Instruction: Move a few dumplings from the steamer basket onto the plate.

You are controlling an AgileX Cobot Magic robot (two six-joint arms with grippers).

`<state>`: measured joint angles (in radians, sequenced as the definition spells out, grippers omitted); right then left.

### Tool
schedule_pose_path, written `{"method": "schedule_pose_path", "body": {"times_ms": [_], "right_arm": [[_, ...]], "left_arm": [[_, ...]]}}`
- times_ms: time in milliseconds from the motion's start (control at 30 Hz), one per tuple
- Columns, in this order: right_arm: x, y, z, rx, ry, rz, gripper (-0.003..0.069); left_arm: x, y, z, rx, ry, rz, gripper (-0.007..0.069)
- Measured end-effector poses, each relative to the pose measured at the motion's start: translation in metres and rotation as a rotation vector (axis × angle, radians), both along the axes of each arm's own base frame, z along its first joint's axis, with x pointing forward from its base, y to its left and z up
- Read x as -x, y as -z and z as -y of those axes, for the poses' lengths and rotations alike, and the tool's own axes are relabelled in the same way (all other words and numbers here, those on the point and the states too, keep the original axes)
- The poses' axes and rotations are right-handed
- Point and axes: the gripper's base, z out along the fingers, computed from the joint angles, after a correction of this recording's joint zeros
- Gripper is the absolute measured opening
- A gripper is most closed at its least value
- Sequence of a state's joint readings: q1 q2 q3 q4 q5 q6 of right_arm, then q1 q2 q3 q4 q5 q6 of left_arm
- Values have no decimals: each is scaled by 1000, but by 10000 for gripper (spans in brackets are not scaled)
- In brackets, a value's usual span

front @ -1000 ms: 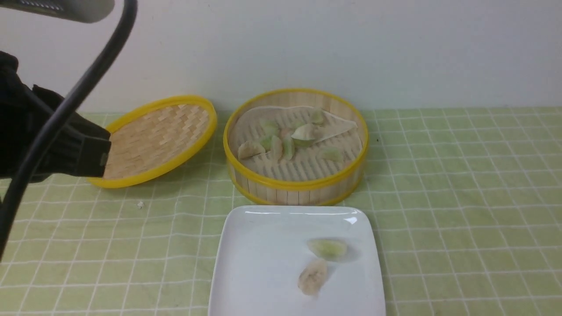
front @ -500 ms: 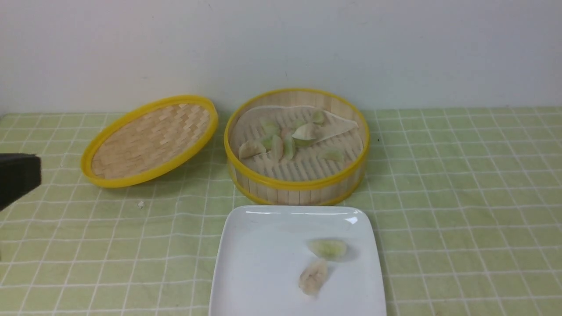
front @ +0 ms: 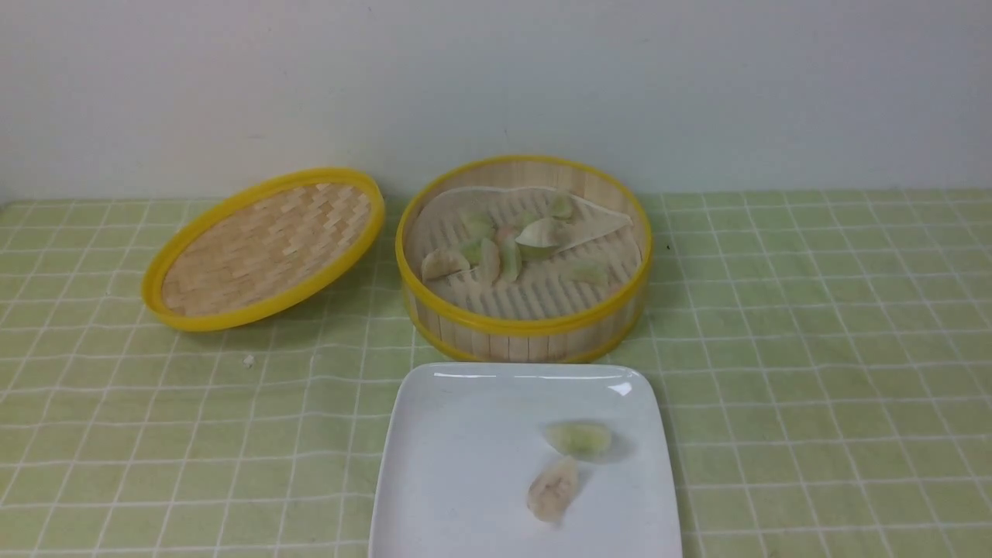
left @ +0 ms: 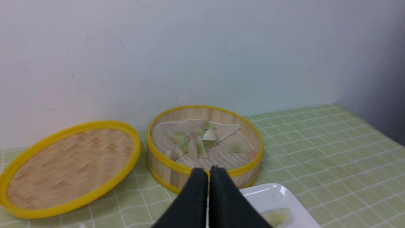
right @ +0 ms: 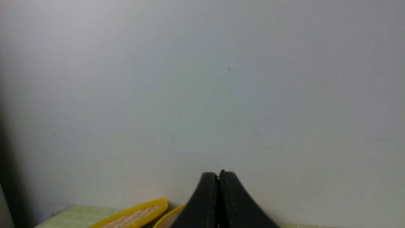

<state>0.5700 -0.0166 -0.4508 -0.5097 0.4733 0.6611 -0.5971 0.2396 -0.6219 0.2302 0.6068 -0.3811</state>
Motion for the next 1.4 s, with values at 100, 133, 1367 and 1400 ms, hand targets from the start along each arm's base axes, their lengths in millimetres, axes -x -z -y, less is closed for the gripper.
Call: {"method": "schedule_pose_path", "body": {"times_ms": [100,133,1367,1400], "right_arm": [[0,0,0,0,0,0,-15],[0,0,0,0,0,0,-15],[0,0,0,1,1,3,-15],[0,0,0,1,1,3,-15]], "left_arm": [[0,4,-1,-33,-11,-12,-6],[-1,5,-1,-37,-12,-14,-6],[-14,179,-4,-236,-306,-120,-6],[-14,179,-4,-236,-306,-120,-6]]}}
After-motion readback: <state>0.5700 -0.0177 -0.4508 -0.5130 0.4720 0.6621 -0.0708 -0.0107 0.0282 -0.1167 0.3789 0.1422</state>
